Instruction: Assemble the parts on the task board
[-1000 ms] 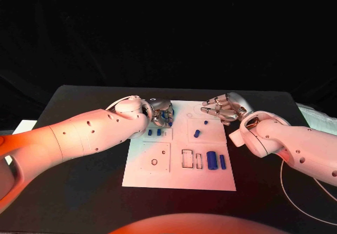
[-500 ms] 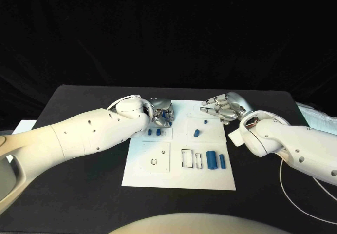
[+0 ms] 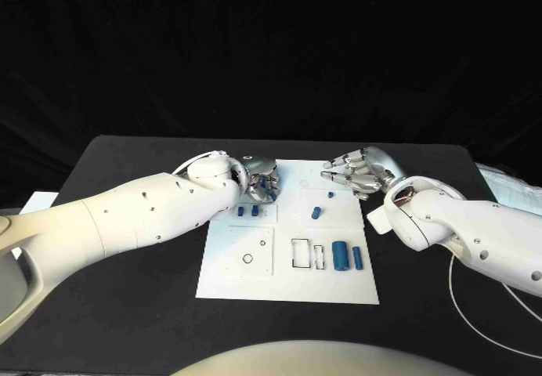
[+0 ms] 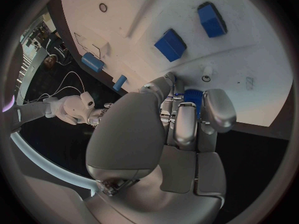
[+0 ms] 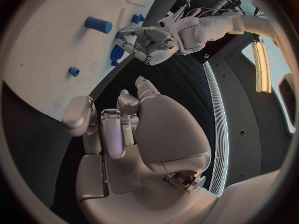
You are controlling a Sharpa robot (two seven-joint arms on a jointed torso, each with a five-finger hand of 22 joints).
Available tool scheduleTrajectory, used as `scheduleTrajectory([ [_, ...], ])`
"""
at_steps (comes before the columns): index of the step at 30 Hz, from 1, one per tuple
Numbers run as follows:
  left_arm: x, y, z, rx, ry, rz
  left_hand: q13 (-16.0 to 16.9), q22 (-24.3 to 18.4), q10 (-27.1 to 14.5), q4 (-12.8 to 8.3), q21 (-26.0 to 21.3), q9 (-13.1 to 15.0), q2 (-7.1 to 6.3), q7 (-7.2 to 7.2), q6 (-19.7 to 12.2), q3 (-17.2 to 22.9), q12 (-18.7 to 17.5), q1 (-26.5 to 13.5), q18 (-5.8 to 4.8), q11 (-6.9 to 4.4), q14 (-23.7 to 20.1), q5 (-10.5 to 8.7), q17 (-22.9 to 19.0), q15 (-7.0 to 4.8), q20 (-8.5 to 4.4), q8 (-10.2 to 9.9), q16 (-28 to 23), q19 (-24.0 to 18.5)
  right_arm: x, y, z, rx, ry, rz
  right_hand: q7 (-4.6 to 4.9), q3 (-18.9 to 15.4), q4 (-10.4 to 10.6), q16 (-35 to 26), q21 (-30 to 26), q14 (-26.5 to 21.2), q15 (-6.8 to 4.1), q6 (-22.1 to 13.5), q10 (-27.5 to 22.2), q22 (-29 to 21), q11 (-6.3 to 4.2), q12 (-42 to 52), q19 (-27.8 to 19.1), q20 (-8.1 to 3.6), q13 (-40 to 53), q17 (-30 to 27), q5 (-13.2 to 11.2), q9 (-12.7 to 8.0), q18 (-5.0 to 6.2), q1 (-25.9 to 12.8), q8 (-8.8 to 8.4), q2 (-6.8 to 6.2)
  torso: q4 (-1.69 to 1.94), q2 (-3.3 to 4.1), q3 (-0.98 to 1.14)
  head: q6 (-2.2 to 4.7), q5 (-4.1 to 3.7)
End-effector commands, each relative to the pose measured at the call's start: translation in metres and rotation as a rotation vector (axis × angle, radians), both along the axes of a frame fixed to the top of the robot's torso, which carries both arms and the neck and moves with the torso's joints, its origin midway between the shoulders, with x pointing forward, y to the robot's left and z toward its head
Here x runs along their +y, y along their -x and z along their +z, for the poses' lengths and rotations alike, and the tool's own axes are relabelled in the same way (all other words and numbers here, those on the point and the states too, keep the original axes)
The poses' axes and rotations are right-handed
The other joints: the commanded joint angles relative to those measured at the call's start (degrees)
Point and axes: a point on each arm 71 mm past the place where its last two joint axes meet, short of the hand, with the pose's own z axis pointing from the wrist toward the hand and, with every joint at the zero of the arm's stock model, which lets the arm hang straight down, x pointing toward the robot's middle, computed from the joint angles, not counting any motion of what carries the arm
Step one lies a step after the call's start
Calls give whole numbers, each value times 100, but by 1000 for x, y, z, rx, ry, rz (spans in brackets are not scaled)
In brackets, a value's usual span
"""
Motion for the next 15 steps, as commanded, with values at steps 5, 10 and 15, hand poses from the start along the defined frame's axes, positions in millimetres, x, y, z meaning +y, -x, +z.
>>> scheduleTrajectory([
  [5, -1, 2, -7, 39, -19, -9, 46, 122, 235, -88, 160, 11, 107, -18, 213, 130, 15, -38, -110, -42, 138, -213, -29, -75, -45, 50, 38, 32, 3, 1, 0, 1, 1, 22, 7, 6, 33, -29, -27, 355, -43, 14, -34, -10, -7, -30, -46, 8, -5, 448, 24, -5, 116, -2, -22, 49, 1, -3, -6, 10, -4],
  [10, 1, 1, -6, 26, 2, 1, 56, 155, 282, -147, 196, 2, 116, 0, 259, 181, -20, -46, -118, -39, 135, -222, -46, -74, -51, 40, 41, 37, 3, 1, 0, 2, 1, 23, 7, 6, 33, -29, -27, 355, -43, 14, -34, -10, -7, -30, -46, 8, -5, 448, 24, -5, 116, -2, -22, 49, 2, -4, -8, 16, -8],
  [15, 2, 1, -3, 24, 26, 12, 57, 188, 289, -179, 233, -15, 94, 28, 262, 207, -70, -89, -128, -21, 132, -226, -66, -60, -47, 11, 41, 43, 3, 1, -1, 2, 1, 23, 7, 8, 35, -30, -31, 355, -43, 19, -33, -14, -8, -26, -47, 8, -4, 449, 27, -4, 117, -1, -20, 56, 4, -9, -11, 27, -12],
])
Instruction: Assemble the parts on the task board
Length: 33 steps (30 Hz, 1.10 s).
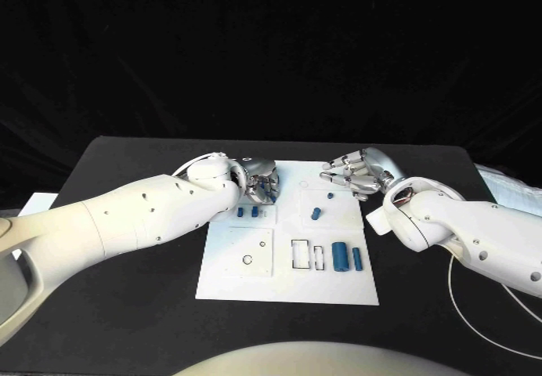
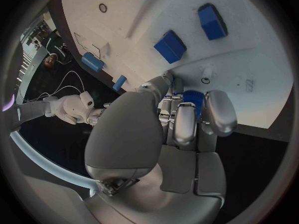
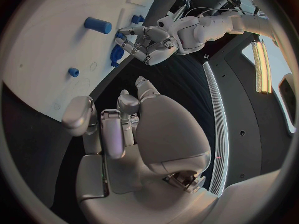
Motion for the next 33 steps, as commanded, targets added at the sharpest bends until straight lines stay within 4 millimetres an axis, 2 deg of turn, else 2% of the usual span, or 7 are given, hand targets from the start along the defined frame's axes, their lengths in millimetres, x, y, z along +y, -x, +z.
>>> scheduleTrajectory([
  [1, 1, 2, -1, 19, 21, 7, 9, 24, 32, -15, 42, -24, 21, 17, 42, 42, -83, -80, -62, 28, 128, -39, -27, -15, -44, -34, 15, 44, 2, 1, -1, 0, 2, 20, 7, 8, 35, -30, -31, 355, -43, 19, -33, -5, -8, -26, -47, 8, -5, 444, 27, -4, 117, -1, -20, 56, 5, 0, -7, 17, -12],
  [5, 4, 4, 4, 20, 46, 16, 12, 41, 46, -23, 57, -39, -11, 26, 48, 45, -125, -148, -65, 38, 126, -42, -39, -7, -37, -59, 19, 45, 2, 1, -1, 2, 2, 19, 7, 8, 35, -30, -31, 355, -43, 19, -33, -5, -8, -26, -47, 8, -5, 444, 27, -4, 117, -1, -20, 56, 4, -3, -10, 26, -17],
  [7, 6, 4, 8, 19, 61, 23, 13, 43, 48, -23, 59, -41, -14, 26, 50, 46, -130, -158, -65, 39, 126, -43, -41, -7, -37, -62, 20, 45, 2, 1, -2, 3, 2, 19, 7, 8, 35, -30, -31, 355, -43, 19, -33, -5, -8, -26, -47, 8, -5, 444, 27, -4, 117, -1, -20, 56, 8, -6, -1, 38, -15],
  [14, 23, 5, 18, 49, 121, 66, 14, 60, 51, -32, 74, -59, -53, 35, 49, 47, -176, -220, -68, 47, 122, -43, -63, 1, -31, -90, 19, 46, 1, 1, -3, 7, 4, 17, 7, 8, 35, -30, -31, 355, -43, 19, -33, -5, -8, -26, -47, 8, -5, 444, 27, -4, 117, -1, -20, 56, 14, -3, 2, 69, -24],
  [19, 37, 4, 19, 59, 130, 95, 14, 60, 50, -35, 71, -64, -63, 37, 47, 49, -190, -235, -67, 51, 120, -43, -71, 2, -28, -99, 17, 45, 0, 2, -4, 10, 5, 16, 7, 8, 35, -30, -31, 355, -43, 19, -33, -5, -8, -26, -47, 8, -5, 444, 27, -4, 117, -1, -20, 56, 24, -6, -7, 68, -49],
  [26, 57, 1, 18, 66, 117, 134, 14, 66, 48, -38, 77, -69, -70, 39, 45, 52, -204, -247, -68, 53, 119, -42, -77, 5, -27, -108, 17, 46, -2, 3, -7, 15, 7, 14, 7, 8, 35, -30, -31, 355, -43, 19, -33, -5, -8, -26, -47, 8, -5, 444, 27, -4, 117, -1, -20, 56, 4, 0, 0, 78, -31],
  [33, 65, 1, 17, 79, 110, 142, 14, 70, 50, -34, 77, -81, -90, 41, 44, 52, -235, -293, -68, 60, 115, -44, -91, 11, -21, -126, 16, 43, -2, 3, -8, 18, 8, 13, 7, 8, 35, -30, -31, 355, -43, 19, -33, -5, -8, -26, -47, 8, -5, 444, 27, -4, 117, -1, -20, 56, 7, 3, -6, 77, -17],
])
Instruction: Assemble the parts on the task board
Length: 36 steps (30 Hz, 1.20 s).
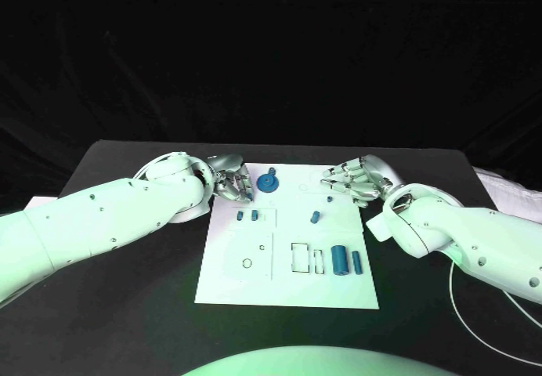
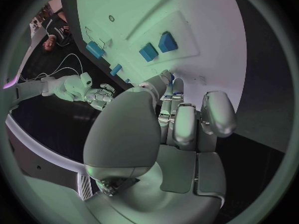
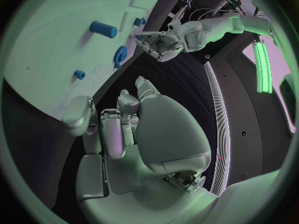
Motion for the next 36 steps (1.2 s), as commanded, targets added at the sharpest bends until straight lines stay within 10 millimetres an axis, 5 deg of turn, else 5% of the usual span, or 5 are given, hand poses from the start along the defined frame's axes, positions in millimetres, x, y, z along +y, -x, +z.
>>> scheduleTrajectory([
  [1, -1, 1, 0, 23, 9, -3, 9, 9, 9, -3, 39, -8, 10, 11, 14, 22, -19, -62, -69, 18, 116, -11, -9, 10, -21, -38, 16, 43, 2, 1, -1, 1, 2, 18, 7, 8, 35, -30, -31, 355, -43, 19, -33, -6, -8, -26, -47, 8, -6, 447, 28, -5, 117, -1, -20, 56, -4, 6, -1, -2, 15],
  [36, -9, -2, -7, 44, -58, -17, 12, 4, 18, -7, 26, -14, 22, 5, 19, 39, -34, -70, -66, 15, 112, -8, -23, 11, -19, -47, 13, 38, 2, 1, -1, 2, 2, 19, 7, 8, 35, -30, -31, 355, -43, 19, -33, -6, -8, -26, -47, 8, -6, 447, 28, -5, 117, -1, -20, 56, -11, 4, 7, -46, 35],
])
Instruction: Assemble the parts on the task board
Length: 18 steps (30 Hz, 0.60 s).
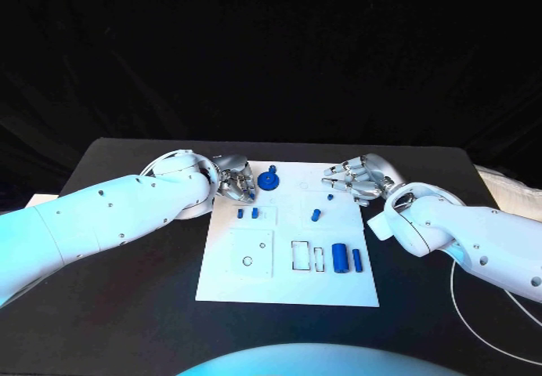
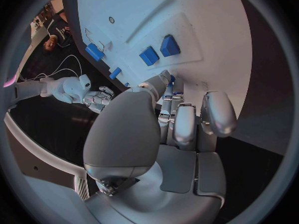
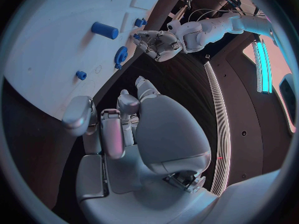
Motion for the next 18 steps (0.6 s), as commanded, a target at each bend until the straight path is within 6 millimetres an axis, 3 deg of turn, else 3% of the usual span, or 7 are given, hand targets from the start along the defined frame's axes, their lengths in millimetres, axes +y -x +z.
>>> scheduleTrajectory([
  [1, -1, 0, -2, 11, -31, -9, 9, 4, 18, -7, 27, -7, 0, 6, 20, 39, -35, -48, -72, 15, 112, -8, -4, 11, -19, -23, 13, 39, 2, 1, 0, 0, 1, 18, 7, 8, 35, -30, -31, 355, -43, 19, -33, -7, -8, -26, -47, 8, -6, 449, 28, -5, 117, -1, -20, 56, -1, -1, -3, -1, 8],
  [18, -2, -2, -6, 22, -50, -5, -14, 22, -93, -40, 27, -71, -46, 68, -93, 91, -190, -107, -76, 78, 102, -9, -41, 54, 11, -129, 17, 26, 2, 1, 0, 0, 1, 19, 7, 8, 35, -30, -31, 355, -43, 19, -33, -7, -8, -26, -47, 8, -6, 449, 28, -5, 117, -1, -20, 56, 3, -2, -9, -24, 2],
])
